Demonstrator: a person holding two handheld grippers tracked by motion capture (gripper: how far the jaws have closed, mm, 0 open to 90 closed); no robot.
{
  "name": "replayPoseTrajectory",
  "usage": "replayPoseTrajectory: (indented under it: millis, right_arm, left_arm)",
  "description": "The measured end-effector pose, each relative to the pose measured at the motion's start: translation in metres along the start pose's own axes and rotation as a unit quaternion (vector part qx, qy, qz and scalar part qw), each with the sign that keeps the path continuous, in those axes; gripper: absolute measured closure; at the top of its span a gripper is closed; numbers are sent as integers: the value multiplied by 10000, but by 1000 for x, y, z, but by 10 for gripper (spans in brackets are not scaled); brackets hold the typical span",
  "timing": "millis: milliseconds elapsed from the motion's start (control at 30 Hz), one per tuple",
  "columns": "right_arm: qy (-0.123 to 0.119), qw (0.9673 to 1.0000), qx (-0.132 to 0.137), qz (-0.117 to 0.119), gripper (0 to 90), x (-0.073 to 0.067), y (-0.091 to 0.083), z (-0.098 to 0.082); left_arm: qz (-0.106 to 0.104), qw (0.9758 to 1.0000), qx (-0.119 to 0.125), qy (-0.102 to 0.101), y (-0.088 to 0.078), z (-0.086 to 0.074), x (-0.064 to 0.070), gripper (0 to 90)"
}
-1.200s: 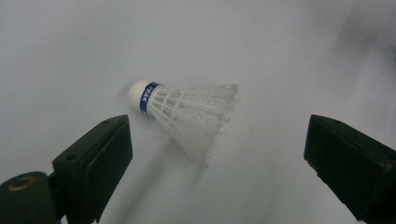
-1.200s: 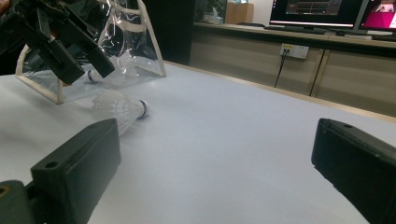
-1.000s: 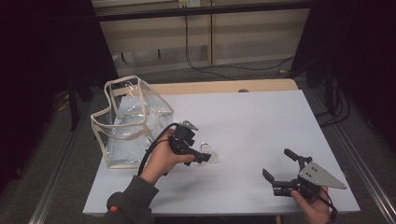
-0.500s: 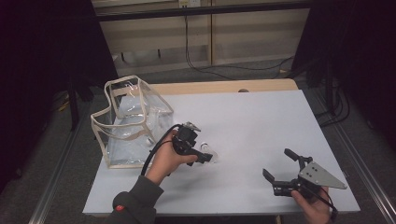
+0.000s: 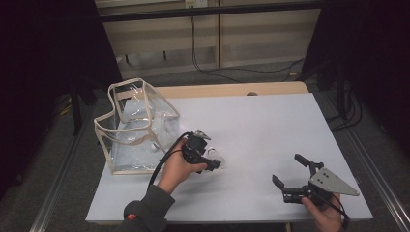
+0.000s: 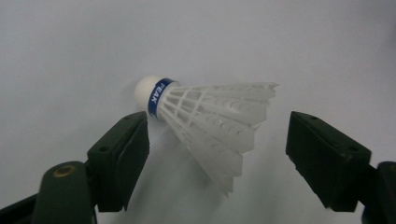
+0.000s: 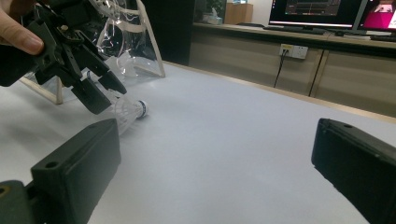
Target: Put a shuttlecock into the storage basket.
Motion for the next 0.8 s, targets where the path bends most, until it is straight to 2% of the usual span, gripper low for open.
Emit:
replayPoseTrajectory:
  millis: [133, 433, 800]
  right_arm:
    - [-1, 10000, 4, -4, 13, 0, 0, 0]
    - [-7, 10000, -3, -3, 13, 0, -1, 0]
    - [-5, 10000, 2, 0, 13, 0, 0, 0]
  left_arm:
    - [15, 10000, -24, 50, 4, 0, 0, 290]
    - [76, 10000, -21, 8, 11, -2, 0, 316]
    - [182, 9998, 34, -29, 15, -3, -3, 395]
Point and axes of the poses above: each handheld gripper's, and its own axes: y roughly forward along the jaws, z roughly out of its top, x roughly to its right, the point moved 4 cm from there along y, roughly forward along the jaws, and after that the axes turned 11 degrees about -x, right-handed, at the moved point
